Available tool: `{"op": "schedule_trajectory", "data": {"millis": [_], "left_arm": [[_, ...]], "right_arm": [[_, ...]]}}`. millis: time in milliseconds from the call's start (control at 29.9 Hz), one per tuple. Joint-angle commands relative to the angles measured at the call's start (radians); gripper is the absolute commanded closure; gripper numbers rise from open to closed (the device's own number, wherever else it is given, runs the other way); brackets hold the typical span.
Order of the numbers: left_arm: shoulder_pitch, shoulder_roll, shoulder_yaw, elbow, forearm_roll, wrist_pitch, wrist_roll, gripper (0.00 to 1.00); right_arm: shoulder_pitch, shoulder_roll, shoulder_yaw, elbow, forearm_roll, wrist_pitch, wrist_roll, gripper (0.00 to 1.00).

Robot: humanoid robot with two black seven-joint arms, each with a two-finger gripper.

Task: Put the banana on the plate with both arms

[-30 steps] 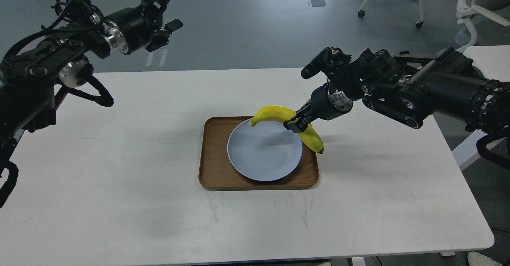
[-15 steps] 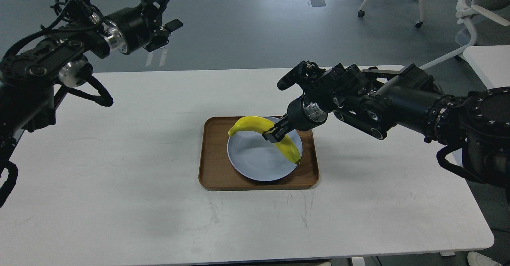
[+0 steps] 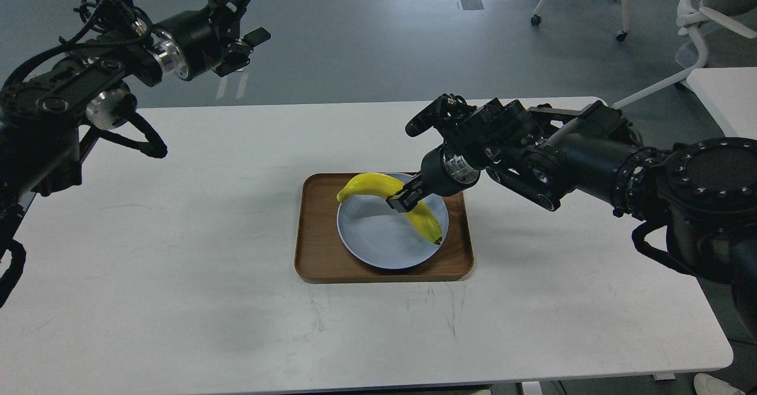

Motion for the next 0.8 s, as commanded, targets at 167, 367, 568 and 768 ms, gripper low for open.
{"op": "schedule_trajectory", "data": {"millis": [167,367,568,768], "left_arm": [[0.001,0.008,0.000,0.001,0.000,0.000,0.000,0.02],[0.001,0.008,0.000,0.001,0.000,0.000,0.000,0.02],[0.001,0.012,0.000,0.001,0.000,0.000,0.000,0.02],[0.000,0.019,0.000,0.001,0.000,0.000,0.000,0.02]], "right_arm": [[-0.016,0.000,-0.011,-0.013,0.001,0.000,0.000,0.53],[-0.016,0.000,-0.009,-0.012,0.001,0.000,0.000,0.26],[-0.013,0.000,-0.008,-0.012,0.018,0.000,0.000,0.05],[0.064,-0.027,0.008,-0.001,0.111,0.000,0.000,0.04]]}}
